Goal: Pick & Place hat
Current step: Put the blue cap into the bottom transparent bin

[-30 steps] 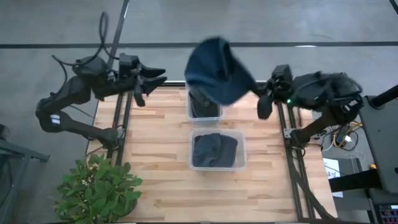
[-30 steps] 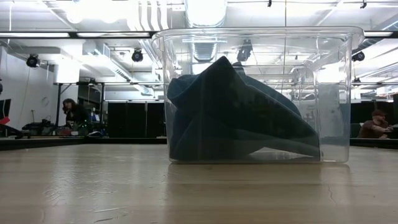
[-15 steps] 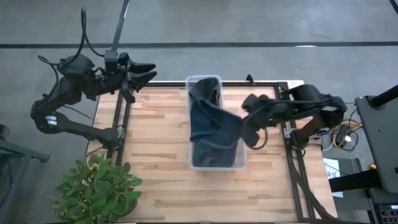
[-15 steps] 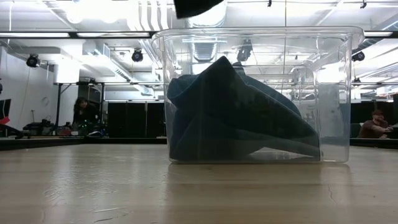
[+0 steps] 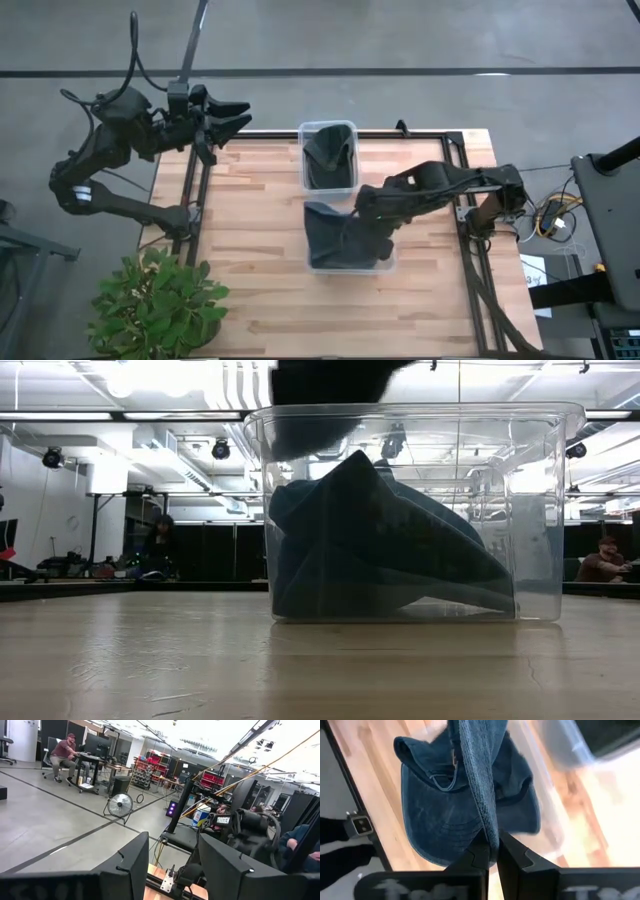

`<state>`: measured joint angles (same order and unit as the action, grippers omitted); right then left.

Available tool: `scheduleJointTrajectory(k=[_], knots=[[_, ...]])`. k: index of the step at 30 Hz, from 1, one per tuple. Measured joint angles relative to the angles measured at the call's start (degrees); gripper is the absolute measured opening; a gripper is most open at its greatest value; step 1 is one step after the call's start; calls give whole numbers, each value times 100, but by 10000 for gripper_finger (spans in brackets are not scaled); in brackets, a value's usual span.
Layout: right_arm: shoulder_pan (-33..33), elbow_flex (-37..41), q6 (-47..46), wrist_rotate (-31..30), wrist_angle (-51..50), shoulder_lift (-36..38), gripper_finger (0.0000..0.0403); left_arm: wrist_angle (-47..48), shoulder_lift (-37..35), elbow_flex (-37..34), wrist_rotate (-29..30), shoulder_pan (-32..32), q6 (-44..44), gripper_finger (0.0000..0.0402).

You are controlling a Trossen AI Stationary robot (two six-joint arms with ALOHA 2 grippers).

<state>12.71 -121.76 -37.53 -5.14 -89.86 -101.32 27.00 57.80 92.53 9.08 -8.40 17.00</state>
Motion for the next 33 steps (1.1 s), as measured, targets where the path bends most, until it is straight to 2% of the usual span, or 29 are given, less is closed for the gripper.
scheduleJointTrajectory(k=[12, 17, 26, 29, 33], knots=[[-143, 1358, -134, 353, 368, 197, 12, 0, 39, 0, 0, 0, 0, 165], [-177, 1924, -118, 285, 831, 195, 12, 2, 71, 0, 0, 0, 4, 165], [-260, 2820, -233, 172, 1007, 197, 13, 4, 78, 0, -2, 0, 100, 165], [-260, 2953, -219, 188, 1218, 196, 26, 4, 78, 0, -2, 0, 100, 165], [-258, 2934, -222, 198, 1407, 195, 78, 52, 78, 0, 0, 0, 99, 165]])
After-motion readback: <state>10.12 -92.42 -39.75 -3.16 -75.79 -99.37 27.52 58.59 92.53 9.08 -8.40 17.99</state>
